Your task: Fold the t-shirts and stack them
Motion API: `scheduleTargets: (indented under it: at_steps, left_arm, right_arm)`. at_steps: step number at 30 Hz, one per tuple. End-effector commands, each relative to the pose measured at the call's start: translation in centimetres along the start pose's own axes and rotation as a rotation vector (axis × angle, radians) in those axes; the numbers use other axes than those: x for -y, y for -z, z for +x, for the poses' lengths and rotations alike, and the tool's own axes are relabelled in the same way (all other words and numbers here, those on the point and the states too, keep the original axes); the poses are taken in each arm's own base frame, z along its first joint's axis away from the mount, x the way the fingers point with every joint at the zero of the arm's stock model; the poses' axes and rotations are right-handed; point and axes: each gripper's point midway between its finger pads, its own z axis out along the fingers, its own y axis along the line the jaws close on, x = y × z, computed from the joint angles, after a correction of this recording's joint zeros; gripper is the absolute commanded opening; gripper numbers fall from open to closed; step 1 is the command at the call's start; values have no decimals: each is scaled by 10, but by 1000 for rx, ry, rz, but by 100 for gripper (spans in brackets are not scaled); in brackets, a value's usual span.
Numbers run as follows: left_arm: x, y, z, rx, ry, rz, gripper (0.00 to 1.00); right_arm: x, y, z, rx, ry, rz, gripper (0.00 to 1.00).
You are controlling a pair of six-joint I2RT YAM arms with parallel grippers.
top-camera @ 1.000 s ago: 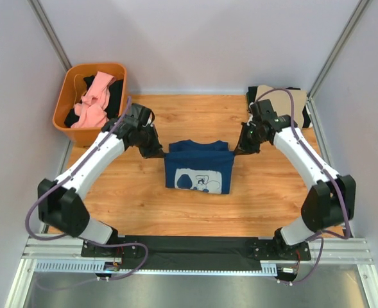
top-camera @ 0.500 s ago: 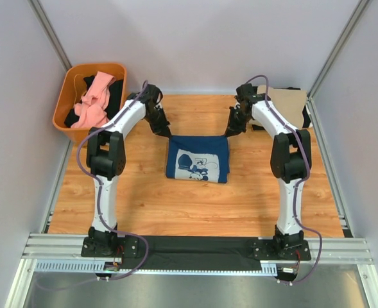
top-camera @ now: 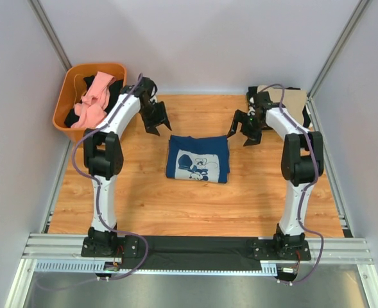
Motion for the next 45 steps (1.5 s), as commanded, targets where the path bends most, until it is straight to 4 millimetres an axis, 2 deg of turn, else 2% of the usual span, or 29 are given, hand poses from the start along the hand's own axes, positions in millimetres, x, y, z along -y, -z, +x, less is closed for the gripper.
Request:
scheduleTargets:
  at_steps: [1, 2, 3, 4, 5, 6, 7, 8, 9, 10, 12, 13, 15, 16, 17, 20, 21, 23, 24, 25, 26, 27, 28, 30, 37, 38, 40, 41, 45]
  left_arm:
    - [6, 75, 11, 109, -86, -7, 65]
    - [-5, 73, 24, 83, -84, -31, 64]
    - [-2, 93, 29, 121, -114, -22, 63]
    - [-6, 98, 35, 125, -123, -28, 63]
    - [-17, 95, 49, 104, -123, -46, 62]
    - [-23, 101, 55, 113, -129, -63, 62]
    - [-23, 120, 62, 153, -150, -51, 61]
    - [-36, 116, 77, 128, -148, -76, 61]
    - [-41, 121, 82, 142, -155, -88, 61]
    - [-42, 137, 89, 178, -173, -80, 61]
    - [-57, 139, 108, 167, -176, -104, 60]
    - [-59, 151, 114, 198, -188, -96, 60]
    - [-73, 150, 132, 178, -187, -117, 60]
    - [-75, 158, 140, 198, -196, -107, 59]
    - [-84, 153, 150, 179, -194, -123, 59]
    - [-103, 154, 170, 185, -197, -151, 59]
    - [-108, 154, 174, 186, -198, -164, 59]
    - [-119, 156, 185, 189, -209, -182, 59]
    - [-123, 157, 186, 196, -211, -198, 59]
    - [-125, 161, 188, 215, -221, -201, 59]
    - [-130, 160, 191, 214, -222, -213, 59]
    - [-133, 162, 192, 224, -229, -220, 59]
    - [-135, 165, 193, 242, -236, -224, 58]
    - [-145, 173, 193, 289, -241, -266, 57]
    - [-140, 198, 192, 436, -240, -212, 56]
    - [-138, 199, 191, 452, -242, -204, 56]
    - [-138, 206, 192, 498, -236, -188, 56]
    - [-138, 207, 191, 521, -228, -186, 56]
    - [-135, 224, 190, 656, -224, -124, 56]
  right_arm:
    - [-35, 17, 6, 62, 103, -217, 93]
    - [-33, 15, 10, 57, 108, -226, 93]
    - [-29, 8, 15, 49, 110, -229, 94]
    - [-27, 5, 17, 44, 110, -231, 94]
    - [-24, 0, 20, 34, 112, -227, 94]
    - [-24, -3, 21, 30, 120, -231, 94]
    - [-24, -7, 20, 35, 127, -243, 94]
    - [-22, -14, 21, 26, 124, -246, 94]
    - [-25, -16, 21, 18, 125, -268, 94]
    - [-27, -19, 18, 25, 129, -284, 93]
    - [-23, -31, 19, 7, 117, -282, 92]
    - [-22, -35, 19, 1, 112, -285, 91]
    - [-20, -44, 22, -8, 106, -284, 87]
    - [-20, -47, 24, -10, 106, -285, 86]
    - [-18, -54, 32, -30, 107, -281, 84]
    - [-23, -68, 42, -61, 124, -294, 70]
    - [-25, -70, 47, -76, 127, -305, 59]
    - [-29, -73, 51, -87, 131, -319, 48]
    - [-31, -73, 56, -97, 127, -333, 34]
    - [-33, -72, 54, -85, 130, -348, 29]
    - [-37, -70, 54, -79, 135, -362, 24]
    - [-39, -68, 58, -87, 132, -380, 13]
    - [-40, -66, 56, -76, 139, -389, 7]
    - [-44, -56, 54, -64, 163, -396, 0]
    - [-55, 1, 33, 24, 317, -317, 0]
    - [-62, 17, 23, 63, 349, -317, 0]
    - [-58, 30, 18, 83, 376, -259, 0]
    - [-62, 46, 6, 124, 392, -250, 0]
    - [-58, 84, -18, 201, 403, -188, 0]
